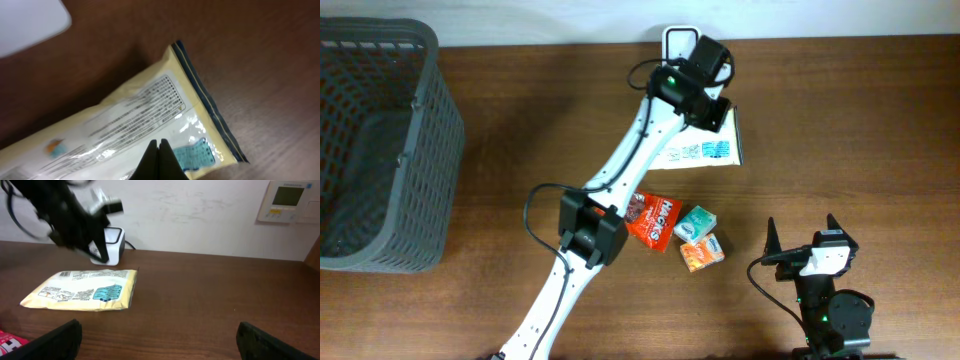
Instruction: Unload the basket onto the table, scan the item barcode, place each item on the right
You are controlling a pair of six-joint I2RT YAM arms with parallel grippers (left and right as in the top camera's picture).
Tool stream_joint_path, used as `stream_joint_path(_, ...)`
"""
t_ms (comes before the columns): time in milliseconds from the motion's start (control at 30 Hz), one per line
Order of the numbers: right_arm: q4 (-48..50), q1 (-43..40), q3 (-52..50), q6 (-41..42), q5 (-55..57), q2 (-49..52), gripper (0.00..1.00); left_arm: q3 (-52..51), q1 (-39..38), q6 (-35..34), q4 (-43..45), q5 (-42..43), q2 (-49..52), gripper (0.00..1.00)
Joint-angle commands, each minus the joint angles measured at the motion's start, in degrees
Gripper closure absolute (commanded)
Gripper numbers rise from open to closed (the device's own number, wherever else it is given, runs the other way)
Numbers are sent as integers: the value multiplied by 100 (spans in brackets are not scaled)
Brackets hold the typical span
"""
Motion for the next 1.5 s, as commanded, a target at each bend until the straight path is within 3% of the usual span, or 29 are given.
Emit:
stream_joint_path(0, -24, -26, -46, 46, 26, -33, 2, 7, 4, -28, -22, -264, 588, 100)
stream_joint_path(200, -24, -26, -46, 46, 26, -33, 2, 46, 22, -7, -256, -343, 848, 100)
stream_joint_path(367, -24, -26, -46, 46, 26, -33, 2, 643, 28, -4, -715, -348, 251, 100)
stream_joint_path(433, -24, -26, -46, 46, 26, -33, 2, 909, 48, -4, -973, -361, -50, 94)
stream_joint_path(500, -24, -26, -46, 46, 26, -33, 2, 1189, 98, -2, -1274, -516, -380, 81)
stream_joint_path(533, -24, -26, -46, 46, 26, -33, 2, 1318, 129, -2, -1425, -625, -507, 65)
stream_joint_path(600, -24, -26, -46, 46, 26, -33, 2, 1495, 212, -2, -1762, -887, -741, 21)
stream_joint_path(667, -24, -26, -46, 46, 26, -33, 2, 1491, 350, 13, -2129, -1211, -1027, 1)
stream_joint_path(867, -24, -26, -46, 46, 26, -33, 2, 1491, 804, -13, -2872, -1473, -1285, 1)
stream_joint_path(1067, 105, -26, -46, 28, 22, -33, 2, 1491, 1519, -9, -3038, -820, -1648, 1)
stream_joint_path(1133, 584, -22, -46, 402, -660, -33, 2, 1491, 1690, -9, -3038, -745, -1698, 1)
stream_joint_path(1233, 1209, -22, -46, 1746, -2955, -33, 2, 1480, 1812, 144, -3040, -501, -1698, 1)
stream_joint_path(1300, 1456, -22, -46, 1746, -3318, -33, 2, 1480, 1827, 680, -3040, 146, -1766, 1)
stream_joint_path(1367, 1698, -22, -46, 1755, -3338, -33, 2, 1480, 1829, 750, -3040, 212, -1910, 1)
stream_joint_path(1467, 2529, -22, -31, 2653, -3294, -33, 2, 1480, 1845, 748, -3040, 26, -2326, 1)
